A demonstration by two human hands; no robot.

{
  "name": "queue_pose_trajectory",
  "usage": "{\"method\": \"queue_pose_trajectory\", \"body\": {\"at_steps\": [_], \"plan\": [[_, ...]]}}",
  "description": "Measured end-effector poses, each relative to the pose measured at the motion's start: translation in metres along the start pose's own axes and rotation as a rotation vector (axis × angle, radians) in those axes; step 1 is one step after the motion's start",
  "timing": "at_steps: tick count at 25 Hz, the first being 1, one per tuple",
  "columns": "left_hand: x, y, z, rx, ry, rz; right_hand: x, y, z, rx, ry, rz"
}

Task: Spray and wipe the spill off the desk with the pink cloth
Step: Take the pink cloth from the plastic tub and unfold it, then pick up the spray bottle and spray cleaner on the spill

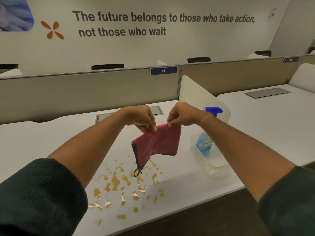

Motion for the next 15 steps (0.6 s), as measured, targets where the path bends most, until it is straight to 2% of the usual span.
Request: {"method": "queue_pose_trajectory", "body": {"at_steps": [5,12,15], "plan": [[-0.016,0.015,-0.016,-0.014,0.04,-0.014,0.028,0.047,0.009,-0.092,0.227,-0.104],[-0.039,0.029,-0.03,0.035,0.177,-0.007,0.068,0.102,0.004,0.091,0.531,-0.248],[-0.047,0.034,-0.034,0.041,0.212,0.004,0.084,0.123,0.005,-0.036,0.662,-0.285]]}}
Point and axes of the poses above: each hand's wrist, its own x-axis away from the middle knuckle, its own z-axis out of the back of the hand, y = z × x, the point moved 9 cm from there along -x, towards the middle knuckle, and after that the axes turned 1 degree about -z, right-handed, at the moved point
